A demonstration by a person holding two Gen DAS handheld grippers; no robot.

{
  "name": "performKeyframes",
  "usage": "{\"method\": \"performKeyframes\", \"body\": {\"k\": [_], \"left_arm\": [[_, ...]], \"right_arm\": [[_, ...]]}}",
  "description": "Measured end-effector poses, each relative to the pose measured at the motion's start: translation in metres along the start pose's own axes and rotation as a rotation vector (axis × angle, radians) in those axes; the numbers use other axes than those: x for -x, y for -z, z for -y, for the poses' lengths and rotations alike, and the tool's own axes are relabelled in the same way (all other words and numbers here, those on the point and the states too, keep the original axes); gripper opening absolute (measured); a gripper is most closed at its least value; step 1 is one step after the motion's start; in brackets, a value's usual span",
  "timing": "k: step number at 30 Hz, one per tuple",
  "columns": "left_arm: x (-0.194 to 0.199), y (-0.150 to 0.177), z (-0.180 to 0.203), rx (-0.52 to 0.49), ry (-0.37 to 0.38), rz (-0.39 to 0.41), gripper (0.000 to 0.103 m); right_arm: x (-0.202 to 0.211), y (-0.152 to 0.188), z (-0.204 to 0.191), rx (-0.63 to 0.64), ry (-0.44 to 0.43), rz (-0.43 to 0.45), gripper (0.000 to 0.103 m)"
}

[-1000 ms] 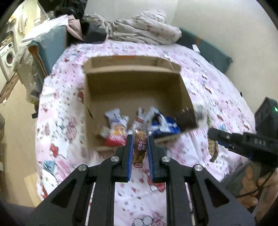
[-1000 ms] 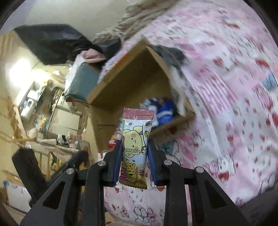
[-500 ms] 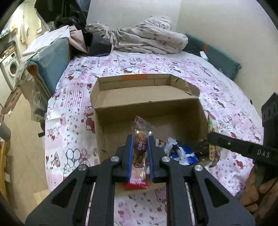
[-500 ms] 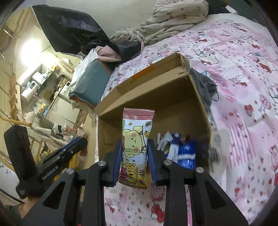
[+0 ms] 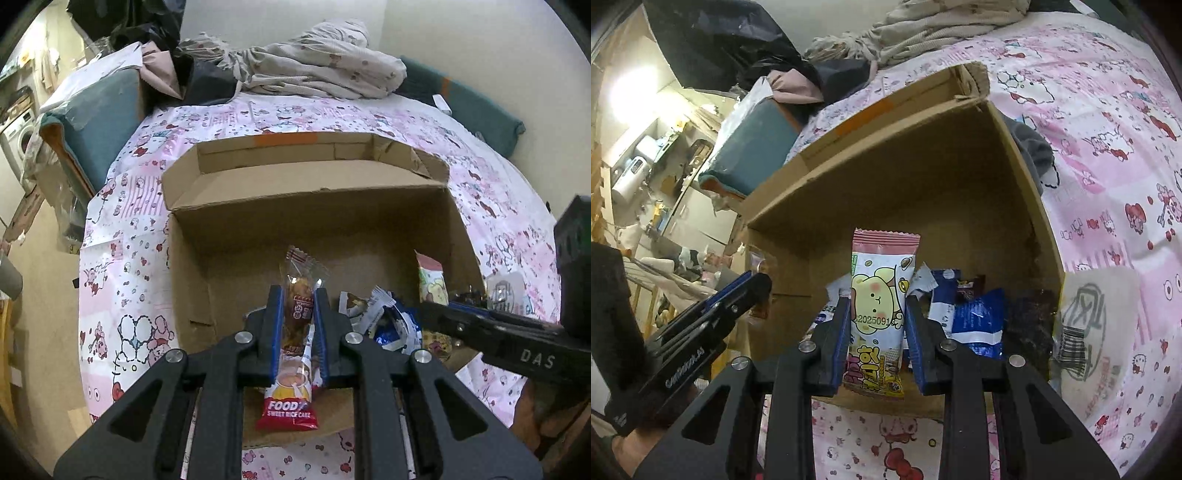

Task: Organize snacks

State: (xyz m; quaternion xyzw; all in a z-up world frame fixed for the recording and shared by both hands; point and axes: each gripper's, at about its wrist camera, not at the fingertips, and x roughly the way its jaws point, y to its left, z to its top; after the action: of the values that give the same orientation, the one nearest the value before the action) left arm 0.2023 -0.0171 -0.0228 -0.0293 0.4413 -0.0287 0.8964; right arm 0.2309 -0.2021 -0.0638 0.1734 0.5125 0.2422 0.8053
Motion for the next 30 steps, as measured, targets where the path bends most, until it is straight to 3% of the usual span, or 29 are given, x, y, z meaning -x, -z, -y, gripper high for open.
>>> {"method": "performKeyframes", "body": {"k": [12,14,16,18,19,22,30], "left_arm": [[0.001,0.002,-0.003,0.016,-0.025,-0.019,0.022],[0.003,0.003,-0.003,0.025,-0.03,-0.027,0.036],[0.009,0.003,-0.004,0.037,-0.028,-0.008,0.07],[0.019,0.004,-0.005,0.045,-0.042,0.028,0.087],[0.023,0.005,-0.005,0.04,-0.059,0.039,0.09],[0.031,0.005,-0.008,0.033,-0.077,0.065,0.09],[0.065,0.016,-0.023,0.095,-0.097,0.122,0.09]], "right_arm": [[0.008,-0.002,0.003,-0.017,-0.004,0.035,0.033],[0.012,-0.002,0.002,-0.017,-0.008,0.049,0.038],[0.016,-0.003,0.001,-0.016,-0.013,0.07,0.057],[0.024,-0.003,-0.003,0.001,-0.012,0.096,0.067],[0.027,-0.004,-0.004,0.008,-0.011,0.108,0.072],[0.043,-0.003,-0.009,0.028,-0.01,0.154,0.088],[0.111,0.019,-0.032,0.115,0.047,0.34,0.101]]}}
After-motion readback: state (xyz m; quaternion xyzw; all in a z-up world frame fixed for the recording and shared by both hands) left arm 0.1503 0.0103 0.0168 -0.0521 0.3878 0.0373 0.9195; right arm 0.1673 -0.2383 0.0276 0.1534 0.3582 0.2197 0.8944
